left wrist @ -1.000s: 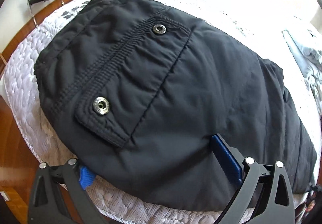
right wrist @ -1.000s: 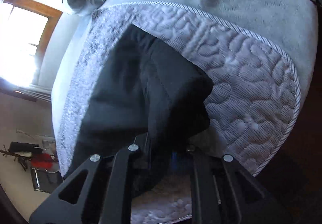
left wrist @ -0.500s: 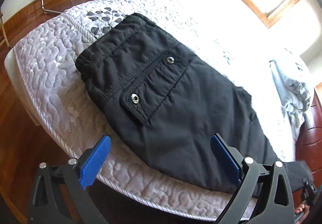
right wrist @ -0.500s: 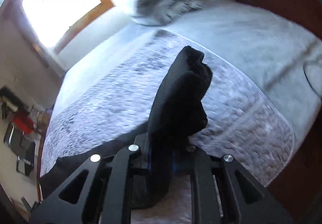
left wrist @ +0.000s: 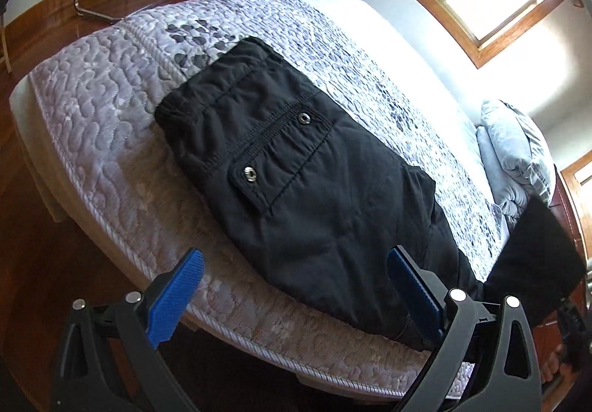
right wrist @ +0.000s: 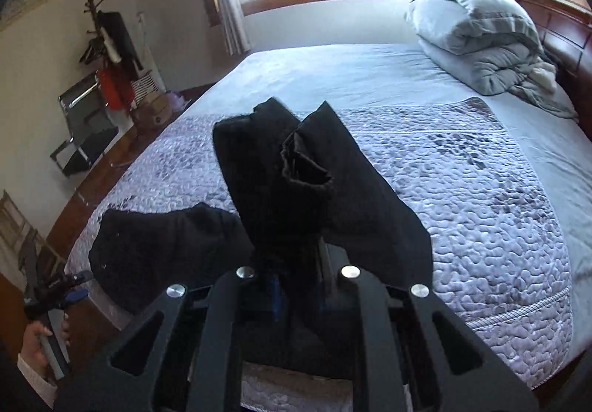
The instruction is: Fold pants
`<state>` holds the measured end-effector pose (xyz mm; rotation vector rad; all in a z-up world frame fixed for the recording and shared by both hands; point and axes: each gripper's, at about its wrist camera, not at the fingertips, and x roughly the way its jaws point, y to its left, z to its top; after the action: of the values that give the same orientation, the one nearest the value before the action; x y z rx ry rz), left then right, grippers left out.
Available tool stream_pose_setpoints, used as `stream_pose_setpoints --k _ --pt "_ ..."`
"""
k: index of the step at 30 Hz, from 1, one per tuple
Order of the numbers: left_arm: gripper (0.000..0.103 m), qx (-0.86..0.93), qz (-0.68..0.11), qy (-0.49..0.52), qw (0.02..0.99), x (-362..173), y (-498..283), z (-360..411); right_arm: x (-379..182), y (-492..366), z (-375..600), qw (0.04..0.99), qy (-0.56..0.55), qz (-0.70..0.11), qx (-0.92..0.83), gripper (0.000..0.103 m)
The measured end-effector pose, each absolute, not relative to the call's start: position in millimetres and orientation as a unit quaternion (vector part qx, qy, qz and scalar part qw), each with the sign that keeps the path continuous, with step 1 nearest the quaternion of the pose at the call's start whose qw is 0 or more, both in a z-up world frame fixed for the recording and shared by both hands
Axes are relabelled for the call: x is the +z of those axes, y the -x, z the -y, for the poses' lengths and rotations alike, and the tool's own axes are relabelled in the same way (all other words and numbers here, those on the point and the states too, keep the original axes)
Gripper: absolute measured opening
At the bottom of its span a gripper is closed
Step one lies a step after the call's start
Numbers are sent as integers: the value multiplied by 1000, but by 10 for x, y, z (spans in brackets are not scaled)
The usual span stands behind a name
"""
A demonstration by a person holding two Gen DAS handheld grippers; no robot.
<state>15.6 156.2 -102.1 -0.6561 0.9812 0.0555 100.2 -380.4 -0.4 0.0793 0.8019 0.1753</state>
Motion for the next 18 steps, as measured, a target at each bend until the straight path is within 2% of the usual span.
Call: stream_pose_setpoints --k 10,18 --pt "99 44 -464 335 819 -1143 -37 -1766 -967 -1090 3029 867 35 -487 103 13" --pt "99 46 -464 342 816 -1172 -4 -1817 -1206 -1056 2842 856 71 -502 100 13"
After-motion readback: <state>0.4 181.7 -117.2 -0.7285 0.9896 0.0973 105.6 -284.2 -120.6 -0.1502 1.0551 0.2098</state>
